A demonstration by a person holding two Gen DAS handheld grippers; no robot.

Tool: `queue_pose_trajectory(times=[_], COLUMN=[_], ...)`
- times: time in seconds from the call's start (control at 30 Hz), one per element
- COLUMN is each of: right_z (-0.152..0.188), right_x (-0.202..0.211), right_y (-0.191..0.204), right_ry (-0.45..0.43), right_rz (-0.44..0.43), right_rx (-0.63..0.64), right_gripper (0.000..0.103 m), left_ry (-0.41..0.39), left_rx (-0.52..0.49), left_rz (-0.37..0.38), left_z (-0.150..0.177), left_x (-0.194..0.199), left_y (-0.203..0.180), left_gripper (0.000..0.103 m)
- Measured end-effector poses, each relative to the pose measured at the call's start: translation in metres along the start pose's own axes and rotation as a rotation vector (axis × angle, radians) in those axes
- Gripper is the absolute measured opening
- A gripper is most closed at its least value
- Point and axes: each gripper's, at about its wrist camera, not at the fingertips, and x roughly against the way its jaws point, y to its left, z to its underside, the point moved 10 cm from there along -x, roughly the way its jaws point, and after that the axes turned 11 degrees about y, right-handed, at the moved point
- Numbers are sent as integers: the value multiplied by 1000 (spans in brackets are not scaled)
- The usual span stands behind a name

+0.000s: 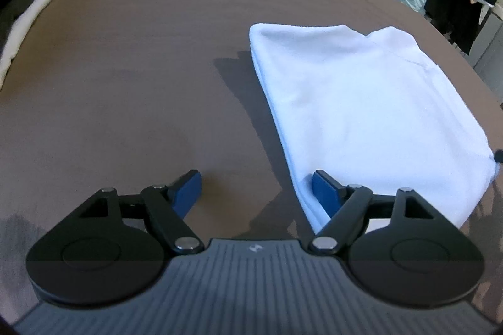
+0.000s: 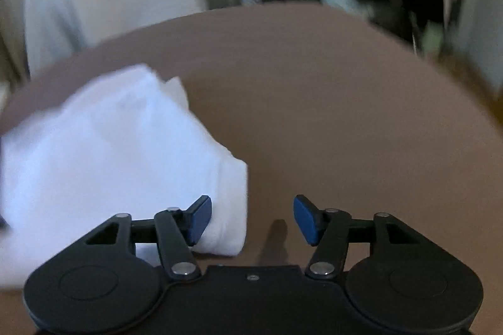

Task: Fold clothes
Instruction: 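Open both grippers and release the folded T-shirt onto the table, then grasp the folded T-shirt edge with the left gripper while the right gripper grasps its other end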

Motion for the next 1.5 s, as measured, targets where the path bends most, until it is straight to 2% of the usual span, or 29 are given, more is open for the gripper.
queue_pose_trajectory(times=[0.07,0.17,0.23,0.27,0.33,0.37,0.43,0.47,0.53,0.57,0.63,0.7,0.77,0.83,0.9,1.03,1.17,1.2,1.23,1.3,1.33,1.37,1.43,1.5], right_z=[15,47,68,72,71,61,40,29,8,0,-11,-16,-25,-30,-22,-14,-19,-18,-16,-8,-1,8,29,55], right_x=[8,5,-7,-16,-29,-35,-39,-41,-44,-41,-13,8,4,-19,-39,-48,-47,-49,-51,-47,-44,-43,-43,-49], right_y=[0,16,33,39,43,45,41,40,45,49,53,54,50,43,36,32,31,27,21,6,0,-3,-3,4], right_ry=[64,214,296,310,276,232,101,40,-10,-31,-140,-225,-243,-223,-183,-190,-167,-151,-135,-95,-59,-22,61,128], right_rz=[-130,-431,-530,-544,-533,-534,-457,-414,-344,-328,-299,-263,-201,-153,-124,-92,-110,-127,-144,-193,-242,-307,-476,-636], right_rx=[-102,-299,-378,-391,-405,-412,-417,-415,-365,-334,-242,-162,-98,-82,-82,-67,-84,-109,-139,-243,-312,-371,-494,-606], right_gripper=[64,68,69,69,70,70,70,67,22,21,17,16,16,18,19,22,25,32,40,51,55,57,65,66], left_ry=[10,16,21,28,41,55,81,83,87,81,55,14,19,44,21,1,-26,-42,-56,-67,-65,-56,-70,-107], left_rx=[12,42,58,63,74,83,102,113,135,143,165,197,238,260,244,219,198,188,175,134,111,115,103,77], left_rz=[15,49,69,86,123,163,229,237,256,272,305,318,317,326,313,312,311,302,296,306,319,332,330,307], left_z=[0,0,0,-1,-1,0,2,1,-1,-3,-8,-13,-15,-18,-27,-53,-78,-84,-89,-96,-98,-98,-96,-94], left_x=[2,-2,-2,-2,-3,-3,-6,-5,-5,-4,0,3,-4,-16,-21,-36,-54,-57,-60,-62,-62,-62,-56,-47], left_y=[1,4,6,5,5,4,2,1,1,0,2,7,10,3,-4,-14,-20,-22,-24,-32,-36,-39,-42,-45], left_gripper=[79,80,80,80,80,80,82,82,82,82,82,82,83,83,85,89,96,96,94,63,26,17,13,12])
